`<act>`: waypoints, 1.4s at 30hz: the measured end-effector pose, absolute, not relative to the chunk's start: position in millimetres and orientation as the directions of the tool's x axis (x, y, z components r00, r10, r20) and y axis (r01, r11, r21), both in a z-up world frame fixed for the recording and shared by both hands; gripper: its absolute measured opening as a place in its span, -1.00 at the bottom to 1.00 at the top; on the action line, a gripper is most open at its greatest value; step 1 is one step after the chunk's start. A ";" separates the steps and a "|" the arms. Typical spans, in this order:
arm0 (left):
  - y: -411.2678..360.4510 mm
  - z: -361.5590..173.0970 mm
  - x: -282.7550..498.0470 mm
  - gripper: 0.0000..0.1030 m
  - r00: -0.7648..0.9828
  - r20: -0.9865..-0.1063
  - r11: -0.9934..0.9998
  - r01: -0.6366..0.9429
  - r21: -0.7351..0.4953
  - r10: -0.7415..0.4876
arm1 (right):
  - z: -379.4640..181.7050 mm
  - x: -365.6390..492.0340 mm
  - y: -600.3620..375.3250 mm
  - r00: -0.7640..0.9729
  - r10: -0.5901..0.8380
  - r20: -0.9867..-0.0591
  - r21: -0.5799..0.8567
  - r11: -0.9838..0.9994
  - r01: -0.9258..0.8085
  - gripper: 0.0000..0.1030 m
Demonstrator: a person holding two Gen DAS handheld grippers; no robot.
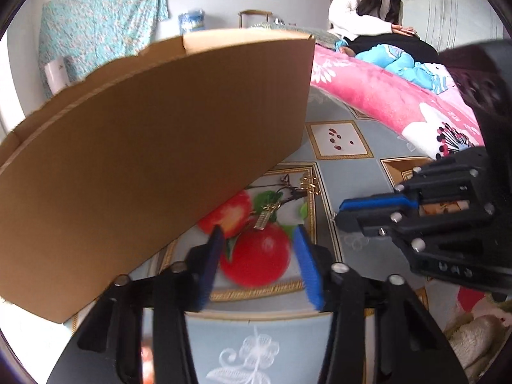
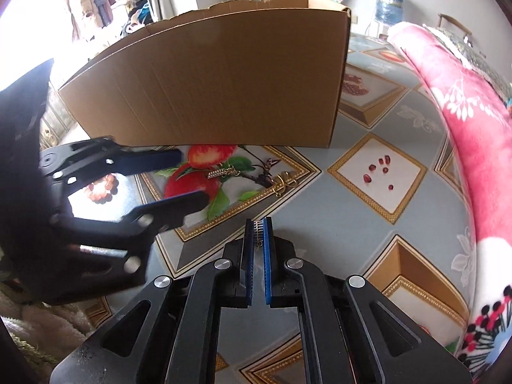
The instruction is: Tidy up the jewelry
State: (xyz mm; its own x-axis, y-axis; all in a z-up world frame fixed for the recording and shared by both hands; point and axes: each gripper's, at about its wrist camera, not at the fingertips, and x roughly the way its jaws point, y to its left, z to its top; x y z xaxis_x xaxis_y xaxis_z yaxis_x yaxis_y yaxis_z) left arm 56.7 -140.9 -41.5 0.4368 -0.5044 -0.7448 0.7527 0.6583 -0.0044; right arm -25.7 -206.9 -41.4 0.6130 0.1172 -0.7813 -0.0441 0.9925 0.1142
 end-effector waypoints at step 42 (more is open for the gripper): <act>-110.4 -34.4 27.6 -0.98 0.389 -0.810 0.677 0.736 -0.013 -0.438 | -54.8 -19.3 -236.9 0.620 0.172 -0.765 0.189 0.981 -0.039 -0.85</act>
